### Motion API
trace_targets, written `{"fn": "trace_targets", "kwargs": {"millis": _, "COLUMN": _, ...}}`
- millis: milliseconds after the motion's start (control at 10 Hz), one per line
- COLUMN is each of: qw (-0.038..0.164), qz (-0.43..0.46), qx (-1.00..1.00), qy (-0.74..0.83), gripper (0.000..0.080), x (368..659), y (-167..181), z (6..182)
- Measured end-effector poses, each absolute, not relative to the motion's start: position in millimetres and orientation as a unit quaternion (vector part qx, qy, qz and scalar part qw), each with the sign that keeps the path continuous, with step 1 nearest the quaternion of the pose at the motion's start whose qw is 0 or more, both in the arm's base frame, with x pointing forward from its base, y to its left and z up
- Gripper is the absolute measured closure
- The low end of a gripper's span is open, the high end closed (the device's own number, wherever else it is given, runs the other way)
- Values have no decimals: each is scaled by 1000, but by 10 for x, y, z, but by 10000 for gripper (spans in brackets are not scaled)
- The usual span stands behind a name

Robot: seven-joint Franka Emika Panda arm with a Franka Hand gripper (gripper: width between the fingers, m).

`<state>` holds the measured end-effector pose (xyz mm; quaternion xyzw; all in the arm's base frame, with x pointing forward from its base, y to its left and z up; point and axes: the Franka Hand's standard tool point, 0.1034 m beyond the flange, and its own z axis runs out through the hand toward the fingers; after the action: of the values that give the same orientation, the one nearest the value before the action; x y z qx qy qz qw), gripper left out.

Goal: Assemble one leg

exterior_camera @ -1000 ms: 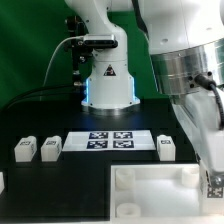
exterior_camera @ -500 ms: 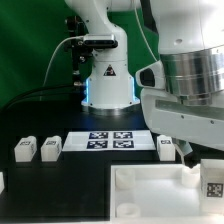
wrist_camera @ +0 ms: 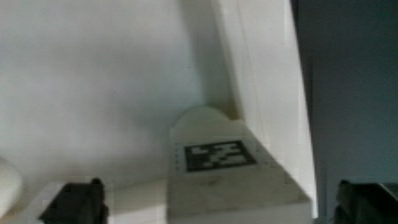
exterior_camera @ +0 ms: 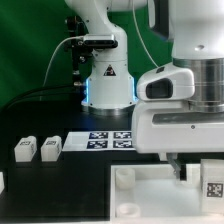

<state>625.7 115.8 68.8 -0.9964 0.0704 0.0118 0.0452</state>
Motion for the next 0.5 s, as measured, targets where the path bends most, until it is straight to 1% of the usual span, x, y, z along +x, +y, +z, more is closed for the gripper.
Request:
{"fn": "trace_targets", "kwargs": {"millis": 100, "qw": 46, "qz": 13, "qx": -995, "qy": 88, "gripper": 177, "x": 6256, "y": 1166, "z": 687}}
{"fn": "trace_targets", "kwargs": {"millis": 200, "qw": 46, "qz": 13, "qx": -995, "qy": 88, "gripper": 312, "x": 6256, "y": 1161, "z": 686}}
{"fn": "trace_targets", "kwargs": {"millis": 300, "qw": 46, "qz": 14, "qx": -991, "qy": 121, "gripper": 447, "x": 6255, "y": 1167, "z": 686}}
{"fn": "trace_targets", "kwargs": {"millis": 400, "qw": 46, "qz": 17, "qx": -984, "qy": 172, "gripper": 447, "x": 6255, "y": 1174, "z": 687}}
{"fn": "trace_targets", "kwargs": {"millis": 500, "qw": 46, "qz": 21, "qx": -966, "qy": 253, "gripper": 510, "x": 6255, "y": 1181, "z": 687}}
